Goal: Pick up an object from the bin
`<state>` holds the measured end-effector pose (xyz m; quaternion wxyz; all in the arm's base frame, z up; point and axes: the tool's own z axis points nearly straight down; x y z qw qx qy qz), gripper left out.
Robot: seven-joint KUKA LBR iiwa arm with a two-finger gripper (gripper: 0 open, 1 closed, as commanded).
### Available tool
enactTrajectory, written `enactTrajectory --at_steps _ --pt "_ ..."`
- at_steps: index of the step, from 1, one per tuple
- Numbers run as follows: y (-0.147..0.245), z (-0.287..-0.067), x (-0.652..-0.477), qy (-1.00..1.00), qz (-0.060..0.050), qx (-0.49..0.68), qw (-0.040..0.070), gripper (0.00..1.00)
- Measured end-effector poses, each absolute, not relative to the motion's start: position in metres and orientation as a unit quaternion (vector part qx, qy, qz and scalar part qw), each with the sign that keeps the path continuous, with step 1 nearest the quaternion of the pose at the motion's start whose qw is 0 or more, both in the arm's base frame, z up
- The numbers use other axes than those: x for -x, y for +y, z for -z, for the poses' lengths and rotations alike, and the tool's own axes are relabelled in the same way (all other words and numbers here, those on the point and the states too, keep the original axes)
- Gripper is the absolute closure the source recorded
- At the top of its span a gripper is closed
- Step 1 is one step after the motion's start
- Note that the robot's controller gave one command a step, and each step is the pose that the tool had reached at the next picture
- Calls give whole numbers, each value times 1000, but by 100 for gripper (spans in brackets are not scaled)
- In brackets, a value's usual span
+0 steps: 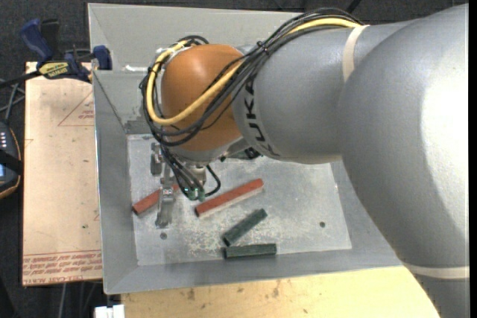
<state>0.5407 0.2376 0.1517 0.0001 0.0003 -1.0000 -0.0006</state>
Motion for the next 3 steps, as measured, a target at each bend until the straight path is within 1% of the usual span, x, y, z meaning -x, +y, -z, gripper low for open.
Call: enactTrajectory --at_steps 1,2,3 --pt "235 -134 -553 -998 2 -58 -4 0" --pt "234 -70 -567 -987 1 -162 -1 100" --pt "234 -70 -567 -987 1 -162 0 100"
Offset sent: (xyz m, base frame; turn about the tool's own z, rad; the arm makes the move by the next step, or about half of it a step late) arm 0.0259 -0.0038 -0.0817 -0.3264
